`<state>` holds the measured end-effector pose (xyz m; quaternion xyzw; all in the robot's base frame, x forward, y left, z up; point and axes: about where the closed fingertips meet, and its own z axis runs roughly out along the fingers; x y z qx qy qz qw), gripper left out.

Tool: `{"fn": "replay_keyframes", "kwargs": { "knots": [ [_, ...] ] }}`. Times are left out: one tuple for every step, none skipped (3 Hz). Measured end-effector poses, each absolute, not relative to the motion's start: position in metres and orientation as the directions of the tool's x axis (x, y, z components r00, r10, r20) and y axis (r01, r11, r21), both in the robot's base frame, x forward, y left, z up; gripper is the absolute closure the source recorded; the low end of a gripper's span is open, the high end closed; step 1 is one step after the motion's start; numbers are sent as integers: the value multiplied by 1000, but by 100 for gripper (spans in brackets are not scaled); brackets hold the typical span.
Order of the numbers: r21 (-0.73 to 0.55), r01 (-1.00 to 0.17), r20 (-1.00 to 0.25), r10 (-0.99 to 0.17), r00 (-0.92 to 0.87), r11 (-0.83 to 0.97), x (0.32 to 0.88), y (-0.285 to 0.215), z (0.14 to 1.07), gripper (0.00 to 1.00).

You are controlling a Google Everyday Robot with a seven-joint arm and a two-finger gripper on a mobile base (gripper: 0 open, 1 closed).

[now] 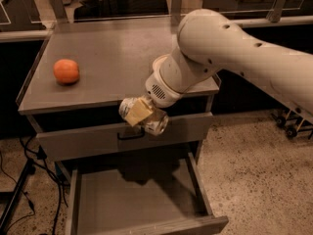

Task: Place 7up can into middle drawer

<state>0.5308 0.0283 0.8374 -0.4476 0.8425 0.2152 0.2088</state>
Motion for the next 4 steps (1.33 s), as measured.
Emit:
{"fn": "replay_keyframes", "kwargs": {
  "knots": [
    [210, -819, -508, -656, -558, 534, 528, 28, 793, 100],
    [254, -796, -481, -642, -597, 549, 525, 31, 754, 100],
    [255, -796, -480, -642, -597, 549, 525, 31, 753, 100],
    [270, -793, -466, -647, -603, 546, 520, 34, 746, 100]
  ]
}}
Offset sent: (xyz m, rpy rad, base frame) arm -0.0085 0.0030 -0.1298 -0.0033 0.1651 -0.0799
